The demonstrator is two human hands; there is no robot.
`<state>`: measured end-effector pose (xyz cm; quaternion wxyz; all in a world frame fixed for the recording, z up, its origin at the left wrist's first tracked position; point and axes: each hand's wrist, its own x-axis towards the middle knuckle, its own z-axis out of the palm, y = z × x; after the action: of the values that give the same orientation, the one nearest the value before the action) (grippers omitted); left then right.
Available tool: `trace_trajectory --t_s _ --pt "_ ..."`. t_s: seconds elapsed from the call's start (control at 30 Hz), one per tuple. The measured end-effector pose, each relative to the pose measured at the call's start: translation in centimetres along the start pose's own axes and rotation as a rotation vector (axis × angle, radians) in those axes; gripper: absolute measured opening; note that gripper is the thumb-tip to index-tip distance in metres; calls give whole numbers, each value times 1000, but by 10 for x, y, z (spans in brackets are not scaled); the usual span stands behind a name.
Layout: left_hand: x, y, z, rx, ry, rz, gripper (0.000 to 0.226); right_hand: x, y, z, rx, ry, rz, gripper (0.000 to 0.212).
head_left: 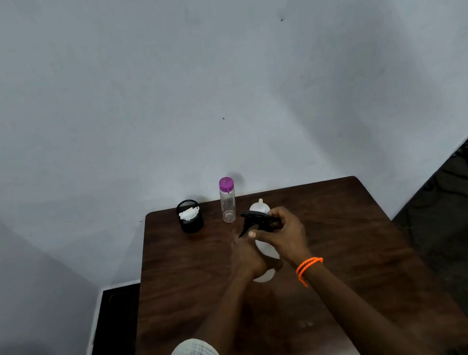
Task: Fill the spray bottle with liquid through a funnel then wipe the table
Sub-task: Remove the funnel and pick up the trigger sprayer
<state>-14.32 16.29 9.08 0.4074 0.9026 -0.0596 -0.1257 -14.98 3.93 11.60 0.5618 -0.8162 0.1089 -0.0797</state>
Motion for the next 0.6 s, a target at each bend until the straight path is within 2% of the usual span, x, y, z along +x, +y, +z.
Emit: trace_trajectory --t_s 0.1,0.2,0.3,0.43,0.6 --pt "-2 0 -12 -121 -12 121 98 12 3 -15 44 -231 -14 50" --pt "-1 -1 -19 -117 -101 172 94 18 1 -19 20 -278 -49 57" --pt "-1 0 -21 -144 -104 163 91 14 0 -12 61 -184 30 59" --pt "-6 3 -16 -105 9 140 81 5 2 4 14 -39 88 51" --pt "-20 7 -4 45 120 -107 83 -5 -8 24 -9 146 136 44"
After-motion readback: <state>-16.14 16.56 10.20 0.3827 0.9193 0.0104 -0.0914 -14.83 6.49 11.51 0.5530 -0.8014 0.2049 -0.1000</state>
